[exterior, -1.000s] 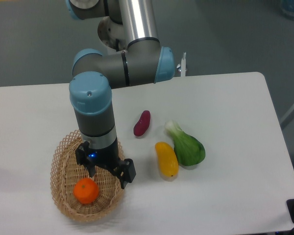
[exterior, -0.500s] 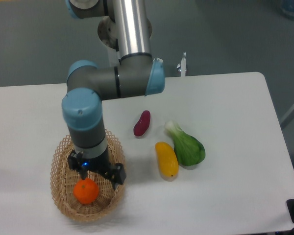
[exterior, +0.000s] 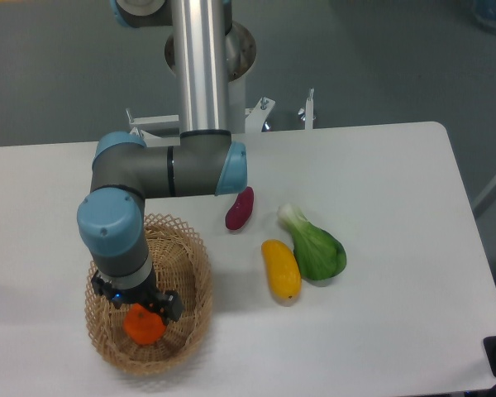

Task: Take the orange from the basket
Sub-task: 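Close the gripper around the orange inside the basket, then lift the held orange up out of the basket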

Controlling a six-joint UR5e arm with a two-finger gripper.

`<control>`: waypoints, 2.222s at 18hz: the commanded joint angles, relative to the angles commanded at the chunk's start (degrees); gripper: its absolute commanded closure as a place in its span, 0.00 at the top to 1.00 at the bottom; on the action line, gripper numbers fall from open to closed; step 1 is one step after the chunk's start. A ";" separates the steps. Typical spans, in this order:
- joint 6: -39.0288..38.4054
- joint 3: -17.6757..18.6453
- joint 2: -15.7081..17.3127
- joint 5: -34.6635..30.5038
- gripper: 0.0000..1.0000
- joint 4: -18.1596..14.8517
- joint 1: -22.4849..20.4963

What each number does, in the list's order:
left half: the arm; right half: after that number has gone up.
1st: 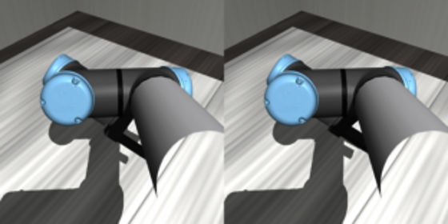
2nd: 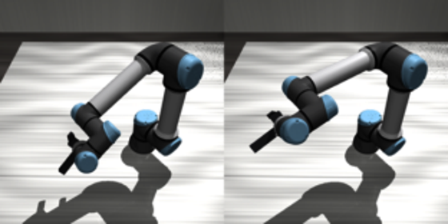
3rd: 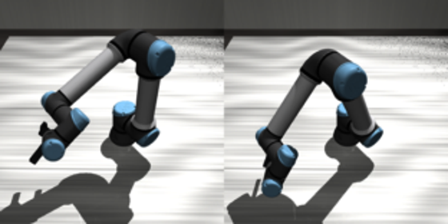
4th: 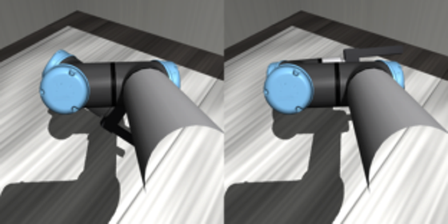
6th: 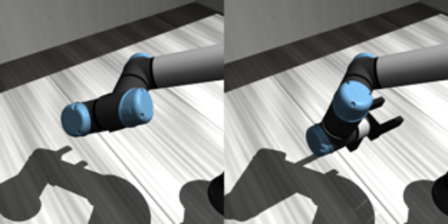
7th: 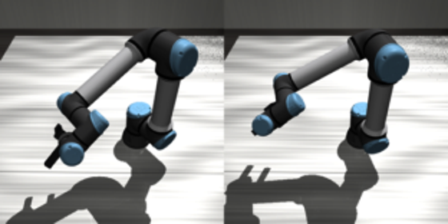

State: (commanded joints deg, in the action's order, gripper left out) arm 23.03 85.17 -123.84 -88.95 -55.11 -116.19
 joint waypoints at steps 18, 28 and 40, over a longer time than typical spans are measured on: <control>-1.67 0.53 -1.67 -1.93 0.76 3.34 0.79; 0.60 -2.71 2.88 -1.14 0.73 2.73 -0.87; 19.76 -3.95 10.72 2.80 0.65 -2.99 -14.93</control>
State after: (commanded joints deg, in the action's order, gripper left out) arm 42.79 81.21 -113.12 -86.15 -58.10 -131.12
